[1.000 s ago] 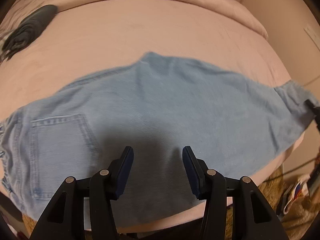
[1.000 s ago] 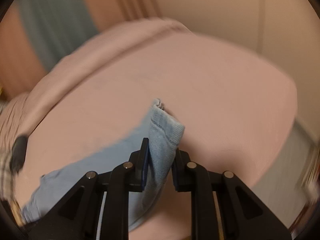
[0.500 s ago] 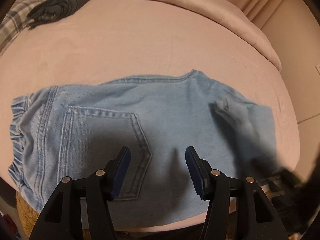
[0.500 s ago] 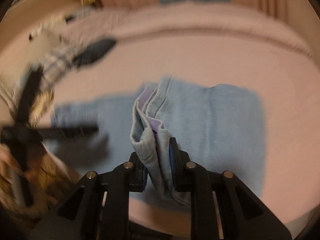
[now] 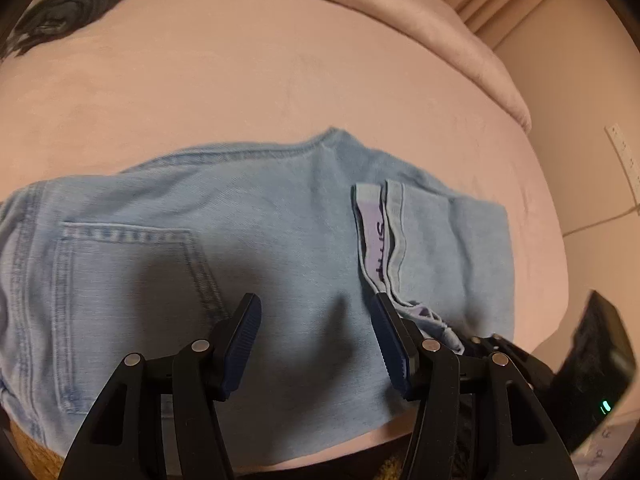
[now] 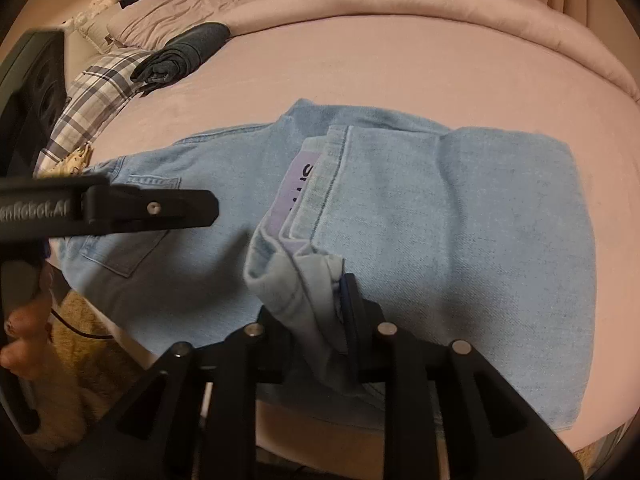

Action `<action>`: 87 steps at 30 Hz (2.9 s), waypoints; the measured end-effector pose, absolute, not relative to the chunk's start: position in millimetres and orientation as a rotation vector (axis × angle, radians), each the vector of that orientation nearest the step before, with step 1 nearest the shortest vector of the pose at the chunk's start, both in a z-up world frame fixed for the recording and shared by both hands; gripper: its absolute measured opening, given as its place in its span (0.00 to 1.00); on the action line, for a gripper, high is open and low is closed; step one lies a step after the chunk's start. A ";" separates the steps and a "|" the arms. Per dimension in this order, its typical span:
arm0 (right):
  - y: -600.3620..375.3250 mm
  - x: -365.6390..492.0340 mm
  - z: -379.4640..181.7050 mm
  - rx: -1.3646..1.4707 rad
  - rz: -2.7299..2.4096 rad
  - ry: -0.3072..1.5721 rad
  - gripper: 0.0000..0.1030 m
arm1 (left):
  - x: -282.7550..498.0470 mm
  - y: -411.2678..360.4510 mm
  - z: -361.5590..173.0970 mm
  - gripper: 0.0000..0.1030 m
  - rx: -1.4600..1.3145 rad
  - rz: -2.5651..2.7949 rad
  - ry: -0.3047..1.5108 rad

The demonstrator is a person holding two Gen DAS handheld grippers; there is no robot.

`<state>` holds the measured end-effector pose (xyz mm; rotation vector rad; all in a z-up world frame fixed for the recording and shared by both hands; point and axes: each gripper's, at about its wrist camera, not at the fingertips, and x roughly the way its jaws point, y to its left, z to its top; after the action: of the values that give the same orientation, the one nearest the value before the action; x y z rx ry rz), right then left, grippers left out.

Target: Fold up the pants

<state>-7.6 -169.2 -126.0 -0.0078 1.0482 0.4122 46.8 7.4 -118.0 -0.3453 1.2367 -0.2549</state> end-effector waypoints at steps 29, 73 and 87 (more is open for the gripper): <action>-323.2 -30.6 -123.2 0.338 0.077 1.086 0.36 | 24.1 -71.3 -128.6 0.29 -0.171 -0.376 1.239; -315.3 -21.6 -130.0 0.254 -0.024 1.113 0.19 | 9.1 -77.5 -129.1 0.31 -0.086 -0.347 1.174; -312.7 -23.9 -130.9 0.265 -0.030 1.113 0.21 | 38.0 -63.0 -82.0 0.31 -0.116 -0.372 1.102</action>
<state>-23.9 -312.7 -130.9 0.2651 1.1126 -0.0302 38.0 -63.0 -82.0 -0.1161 1.1016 -0.3715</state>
